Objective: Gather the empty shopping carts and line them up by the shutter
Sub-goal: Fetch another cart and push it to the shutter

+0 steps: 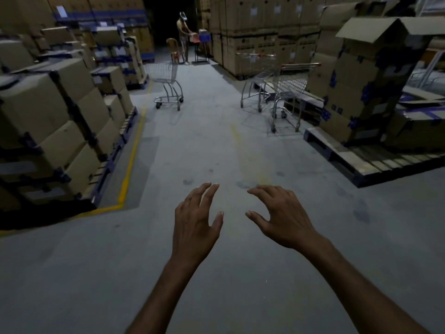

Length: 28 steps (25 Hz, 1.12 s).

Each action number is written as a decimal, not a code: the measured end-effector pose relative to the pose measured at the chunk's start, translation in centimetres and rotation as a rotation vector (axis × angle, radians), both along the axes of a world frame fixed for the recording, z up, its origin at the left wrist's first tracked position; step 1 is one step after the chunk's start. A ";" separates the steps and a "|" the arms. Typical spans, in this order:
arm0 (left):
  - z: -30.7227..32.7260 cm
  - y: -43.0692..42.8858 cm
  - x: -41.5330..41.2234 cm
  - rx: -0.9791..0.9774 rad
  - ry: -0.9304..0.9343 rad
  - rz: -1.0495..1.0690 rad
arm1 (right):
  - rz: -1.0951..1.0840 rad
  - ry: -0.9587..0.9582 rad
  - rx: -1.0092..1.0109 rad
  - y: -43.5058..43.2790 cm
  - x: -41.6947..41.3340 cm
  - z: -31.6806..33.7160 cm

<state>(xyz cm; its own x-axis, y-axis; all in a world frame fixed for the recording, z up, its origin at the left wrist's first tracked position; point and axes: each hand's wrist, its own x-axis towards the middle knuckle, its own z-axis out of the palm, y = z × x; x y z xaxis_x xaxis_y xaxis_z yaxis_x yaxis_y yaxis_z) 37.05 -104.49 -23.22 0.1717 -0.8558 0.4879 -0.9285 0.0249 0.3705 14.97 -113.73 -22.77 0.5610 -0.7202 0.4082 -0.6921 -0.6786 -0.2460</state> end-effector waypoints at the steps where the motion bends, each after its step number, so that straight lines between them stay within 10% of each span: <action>1: 0.4 -2.9 0.4 -0.002 -0.002 0.002 | 0.006 -0.009 0.001 -2.8 0.5 0.4; 28: 3.4 -68.7 22.4 -0.063 0.002 -0.284 | -0.275 -0.138 0.007 -62.4 21.0 3.9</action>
